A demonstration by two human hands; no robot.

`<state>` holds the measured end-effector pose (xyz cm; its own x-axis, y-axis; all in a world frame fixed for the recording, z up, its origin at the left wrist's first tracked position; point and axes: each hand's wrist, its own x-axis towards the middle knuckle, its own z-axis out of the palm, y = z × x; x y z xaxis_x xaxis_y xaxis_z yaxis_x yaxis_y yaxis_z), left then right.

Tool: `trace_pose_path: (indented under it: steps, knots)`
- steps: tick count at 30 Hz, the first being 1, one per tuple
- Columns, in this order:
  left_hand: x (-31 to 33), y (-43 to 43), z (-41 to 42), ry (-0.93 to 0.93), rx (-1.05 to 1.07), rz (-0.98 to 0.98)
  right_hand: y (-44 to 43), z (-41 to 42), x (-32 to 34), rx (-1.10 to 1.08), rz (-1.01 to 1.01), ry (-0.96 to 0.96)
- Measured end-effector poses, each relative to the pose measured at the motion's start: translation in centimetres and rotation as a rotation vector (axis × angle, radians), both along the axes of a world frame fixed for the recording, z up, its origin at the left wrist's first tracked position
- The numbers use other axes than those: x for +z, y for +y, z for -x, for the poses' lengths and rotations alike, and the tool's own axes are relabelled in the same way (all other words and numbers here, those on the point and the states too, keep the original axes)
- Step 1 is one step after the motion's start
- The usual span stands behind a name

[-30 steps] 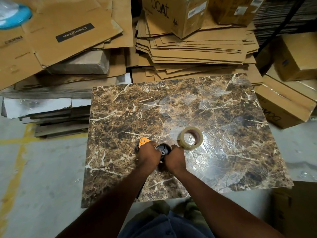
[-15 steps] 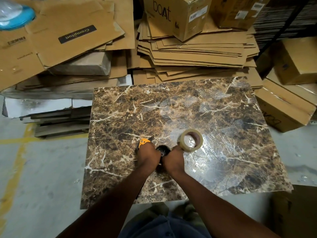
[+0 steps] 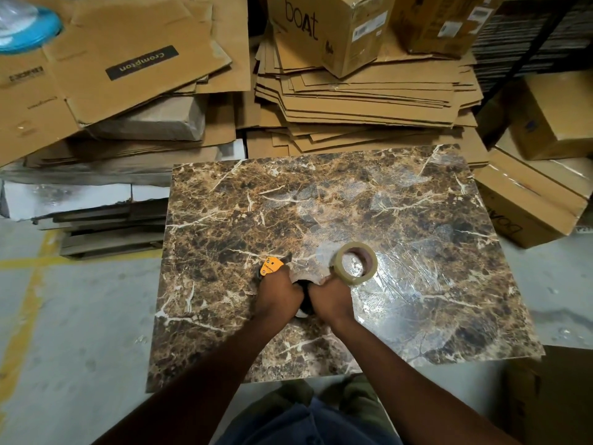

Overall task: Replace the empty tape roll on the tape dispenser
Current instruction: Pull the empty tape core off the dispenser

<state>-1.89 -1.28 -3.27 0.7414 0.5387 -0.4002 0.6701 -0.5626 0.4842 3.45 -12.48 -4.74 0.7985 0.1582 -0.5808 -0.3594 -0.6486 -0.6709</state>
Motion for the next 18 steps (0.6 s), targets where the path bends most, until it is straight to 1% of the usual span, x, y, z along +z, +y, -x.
trace_pose_path:
  steps: [5,8,11,14,18]
  knots:
    - [0.5,0.8,0.8,-0.019,-0.022,0.039,-0.7,-1.4,1.9,0.039,0.051,-0.058]
    - [0.9,1.6,-0.1,-0.108,-0.007,0.059,-0.3,-3.1,2.4,-0.019,-0.002,-0.042]
    - [1.7,2.5,-2.0,-0.228,0.105,0.079,0.6,-5.0,2.9,-0.128,-0.101,-0.033]
    - [2.0,3.3,-4.6,-0.308,0.213,0.137,1.4,-7.0,3.6,-0.163,-0.174,-0.049]
    - [2.0,3.9,-8.1,-0.29,0.314,0.193,2.3,-9.5,3.6,-0.201,-0.175,-0.094]
